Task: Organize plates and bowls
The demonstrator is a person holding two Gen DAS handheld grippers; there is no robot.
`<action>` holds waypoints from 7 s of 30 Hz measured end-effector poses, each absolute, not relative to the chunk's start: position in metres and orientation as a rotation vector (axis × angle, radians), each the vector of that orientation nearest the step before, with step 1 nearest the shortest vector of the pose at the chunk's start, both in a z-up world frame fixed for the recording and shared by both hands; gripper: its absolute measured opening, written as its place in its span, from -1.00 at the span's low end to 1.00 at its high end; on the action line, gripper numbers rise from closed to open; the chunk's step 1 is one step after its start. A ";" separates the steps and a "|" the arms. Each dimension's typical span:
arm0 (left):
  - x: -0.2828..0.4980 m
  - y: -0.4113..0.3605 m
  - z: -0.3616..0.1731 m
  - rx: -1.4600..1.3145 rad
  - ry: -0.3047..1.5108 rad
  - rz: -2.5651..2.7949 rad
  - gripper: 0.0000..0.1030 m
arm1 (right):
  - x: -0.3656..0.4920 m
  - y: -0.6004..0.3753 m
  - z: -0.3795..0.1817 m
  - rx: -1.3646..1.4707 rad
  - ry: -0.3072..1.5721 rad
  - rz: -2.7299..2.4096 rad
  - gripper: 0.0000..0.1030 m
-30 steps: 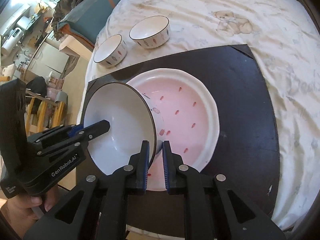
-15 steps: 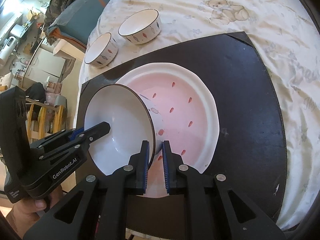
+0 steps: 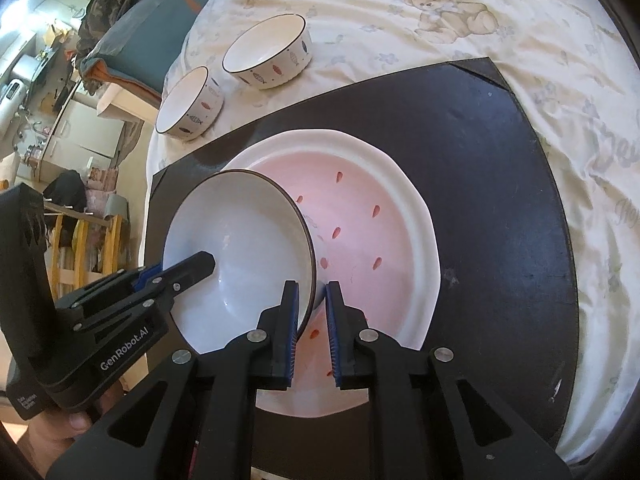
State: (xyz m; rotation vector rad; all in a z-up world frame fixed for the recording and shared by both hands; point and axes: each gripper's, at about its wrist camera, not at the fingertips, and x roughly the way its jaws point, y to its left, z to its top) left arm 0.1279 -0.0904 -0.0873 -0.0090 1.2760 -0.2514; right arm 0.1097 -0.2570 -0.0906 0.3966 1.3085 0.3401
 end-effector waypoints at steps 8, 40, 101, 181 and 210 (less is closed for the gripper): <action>0.133 -0.086 -0.090 -0.048 1.284 -0.255 -0.83 | 0.112 -0.258 -0.092 0.432 1.305 0.344 -0.62; 0.130 -0.101 -0.083 -0.031 1.244 -0.312 -0.67 | 0.108 -0.280 -0.088 0.483 1.286 0.292 -0.62; 0.251 0.100 -0.057 -0.362 1.116 0.178 0.18 | 0.247 -0.179 -0.047 0.563 1.248 0.379 0.30; 0.132 -0.084 0.012 -0.094 1.174 -0.169 -0.82 | 0.142 -0.234 -0.009 0.357 1.270 0.435 -0.63; 0.138 -0.137 -0.050 0.072 1.390 -0.144 -0.82 | 0.125 -0.287 -0.062 0.495 1.408 0.386 -0.53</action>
